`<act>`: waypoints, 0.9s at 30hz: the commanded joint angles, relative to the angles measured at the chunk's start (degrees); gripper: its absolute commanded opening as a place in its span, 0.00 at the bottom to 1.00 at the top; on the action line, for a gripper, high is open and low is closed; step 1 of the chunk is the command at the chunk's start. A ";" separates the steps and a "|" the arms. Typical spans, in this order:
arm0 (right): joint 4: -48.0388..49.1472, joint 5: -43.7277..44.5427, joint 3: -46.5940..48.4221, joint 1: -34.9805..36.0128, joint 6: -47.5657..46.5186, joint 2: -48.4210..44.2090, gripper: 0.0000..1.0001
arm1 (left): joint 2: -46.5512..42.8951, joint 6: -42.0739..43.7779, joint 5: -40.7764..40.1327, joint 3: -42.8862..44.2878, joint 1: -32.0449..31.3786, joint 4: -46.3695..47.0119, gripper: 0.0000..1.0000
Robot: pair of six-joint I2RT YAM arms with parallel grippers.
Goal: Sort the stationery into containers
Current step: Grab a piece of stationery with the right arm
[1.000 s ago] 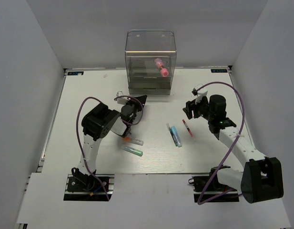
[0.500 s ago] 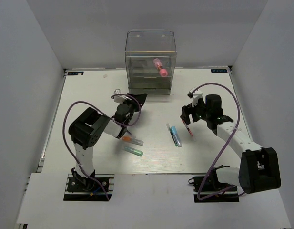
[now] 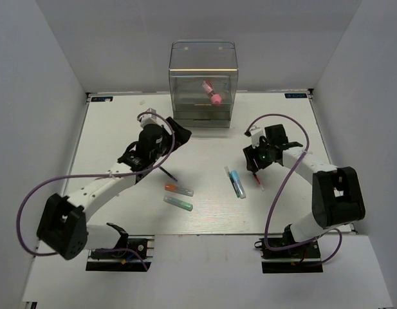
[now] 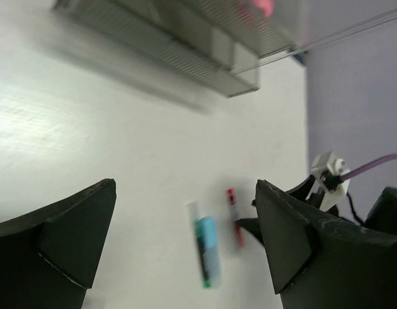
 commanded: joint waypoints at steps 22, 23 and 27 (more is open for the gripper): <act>-2.64 0.87 -4.93 1.09 -11.95 5.87 0.09 | -16.82 1.17 -2.65 -11.90 0.46 -35.41 0.99; -3.25 -0.79 -4.13 1.09 -13.02 6.13 0.00 | -16.82 0.29 -3.35 -11.90 0.46 -35.41 0.99; -6.68 -2.39 3.94 1.88 -19.95 6.49 0.00 | -15.77 -3.31 -5.64 -12.43 0.46 -32.34 0.99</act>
